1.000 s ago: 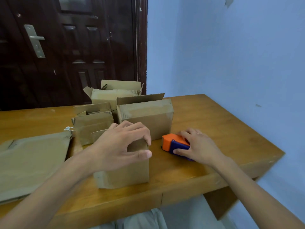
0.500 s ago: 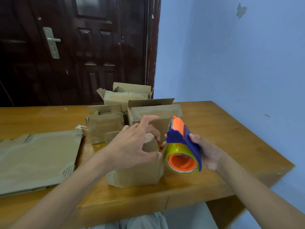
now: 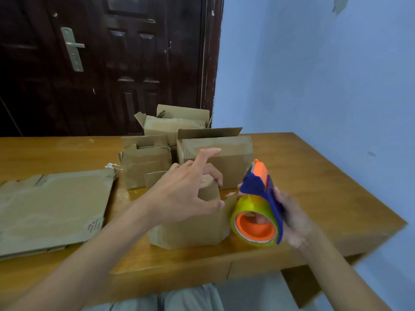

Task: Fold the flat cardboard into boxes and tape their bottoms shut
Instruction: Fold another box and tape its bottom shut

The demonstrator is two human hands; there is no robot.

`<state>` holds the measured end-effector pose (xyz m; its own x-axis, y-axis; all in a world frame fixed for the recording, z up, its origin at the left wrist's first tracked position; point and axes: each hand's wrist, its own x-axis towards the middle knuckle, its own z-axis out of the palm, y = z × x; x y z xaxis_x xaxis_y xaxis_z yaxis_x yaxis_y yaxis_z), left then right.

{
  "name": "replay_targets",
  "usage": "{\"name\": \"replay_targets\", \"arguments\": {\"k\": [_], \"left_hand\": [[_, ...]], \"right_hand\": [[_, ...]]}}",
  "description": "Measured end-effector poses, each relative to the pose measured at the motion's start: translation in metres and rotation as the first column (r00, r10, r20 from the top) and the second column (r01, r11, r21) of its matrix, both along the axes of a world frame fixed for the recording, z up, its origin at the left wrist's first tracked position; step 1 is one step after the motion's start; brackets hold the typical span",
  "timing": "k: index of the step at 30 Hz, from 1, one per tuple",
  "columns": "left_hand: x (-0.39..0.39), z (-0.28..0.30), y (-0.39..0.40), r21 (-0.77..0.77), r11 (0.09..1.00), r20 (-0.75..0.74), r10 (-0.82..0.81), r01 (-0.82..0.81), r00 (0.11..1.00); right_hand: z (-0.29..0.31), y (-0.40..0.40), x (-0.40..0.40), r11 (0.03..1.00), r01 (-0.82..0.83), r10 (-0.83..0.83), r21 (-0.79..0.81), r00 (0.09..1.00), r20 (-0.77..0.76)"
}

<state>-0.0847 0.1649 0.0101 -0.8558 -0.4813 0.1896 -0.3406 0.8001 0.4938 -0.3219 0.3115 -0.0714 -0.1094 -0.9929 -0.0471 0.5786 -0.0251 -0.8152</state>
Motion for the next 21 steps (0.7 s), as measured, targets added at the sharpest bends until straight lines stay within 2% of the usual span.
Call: {"name": "replay_targets", "arguments": {"k": [3,5,8,10,12,14,21], "left_hand": [[0.000,0.000,0.003,-0.004,1.000,-0.017,0.003,-0.003,1.000],[0.001,0.000,0.003,-0.012,1.000,-0.025,0.001,-0.001,1.000],[0.001,0.000,0.001,-0.015,1.000,-0.033,-0.005,0.004,0.999],[0.001,0.001,0.000,-0.008,1.000,-0.031,-0.009,0.009,0.999],[0.000,0.002,0.001,0.016,1.000,-0.029,-0.020,0.021,0.999],[0.001,0.001,0.000,0.036,0.999,-0.048,-0.036,0.038,0.998],[0.006,0.001,-0.002,0.047,0.999,-0.149,-0.016,0.023,0.989]], "right_hand": [[0.007,0.008,0.012,0.995,-0.002,0.013,-0.097,0.993,0.115],[-0.002,0.014,0.010,0.996,0.025,-0.013,-0.083,0.991,0.135],[-0.004,0.013,0.020,0.971,-0.148,0.167,-0.191,0.982,0.089],[0.002,0.010,0.021,0.965,-0.135,0.164,-0.226,0.979,0.117],[-0.003,0.001,0.016,0.972,-0.133,0.158,-0.194,0.980,0.122],[-0.007,-0.008,0.014,0.991,-0.098,0.094,-0.088,0.994,-0.047],[0.014,-0.038,0.003,0.976,-0.203,0.215,0.083,0.960,-0.178]]}}
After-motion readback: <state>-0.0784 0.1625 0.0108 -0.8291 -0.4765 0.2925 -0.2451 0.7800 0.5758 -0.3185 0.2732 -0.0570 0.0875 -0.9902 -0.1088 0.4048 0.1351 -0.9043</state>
